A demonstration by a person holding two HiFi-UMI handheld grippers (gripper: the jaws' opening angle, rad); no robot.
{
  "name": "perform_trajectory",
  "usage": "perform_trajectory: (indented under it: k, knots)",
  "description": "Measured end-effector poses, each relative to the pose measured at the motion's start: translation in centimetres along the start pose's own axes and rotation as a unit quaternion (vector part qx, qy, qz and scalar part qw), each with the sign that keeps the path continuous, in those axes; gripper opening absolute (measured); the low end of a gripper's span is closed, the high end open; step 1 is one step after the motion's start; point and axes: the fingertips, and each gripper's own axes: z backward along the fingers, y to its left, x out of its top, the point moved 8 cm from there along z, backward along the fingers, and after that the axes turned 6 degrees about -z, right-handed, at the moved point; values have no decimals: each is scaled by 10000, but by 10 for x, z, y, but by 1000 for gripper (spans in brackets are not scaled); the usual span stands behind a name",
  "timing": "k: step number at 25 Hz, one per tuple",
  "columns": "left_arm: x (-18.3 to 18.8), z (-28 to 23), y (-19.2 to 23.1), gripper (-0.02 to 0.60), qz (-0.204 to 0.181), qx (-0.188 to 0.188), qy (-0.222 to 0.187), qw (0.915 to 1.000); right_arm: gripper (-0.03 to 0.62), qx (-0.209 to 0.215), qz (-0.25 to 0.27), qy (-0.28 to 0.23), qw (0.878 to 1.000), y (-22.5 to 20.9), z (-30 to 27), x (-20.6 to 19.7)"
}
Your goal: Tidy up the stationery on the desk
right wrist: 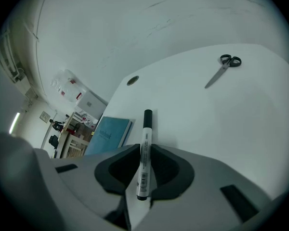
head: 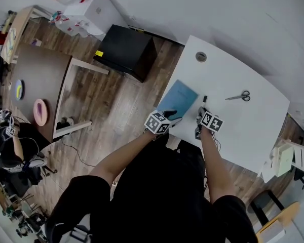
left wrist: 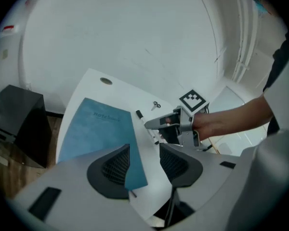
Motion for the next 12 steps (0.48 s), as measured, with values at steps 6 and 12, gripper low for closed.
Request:
perform_trajectory:
  k: [6, 12]
  knots:
    - [-33, -1, 4, 201, -154, -248, 686, 9972, 84, -88, -19, -24, 10000, 16, 7, -28]
    - [-41, -14, 4, 179, -123, -302, 752, 9966, 84, -164, -189, 8, 9997, 23, 12, -47]
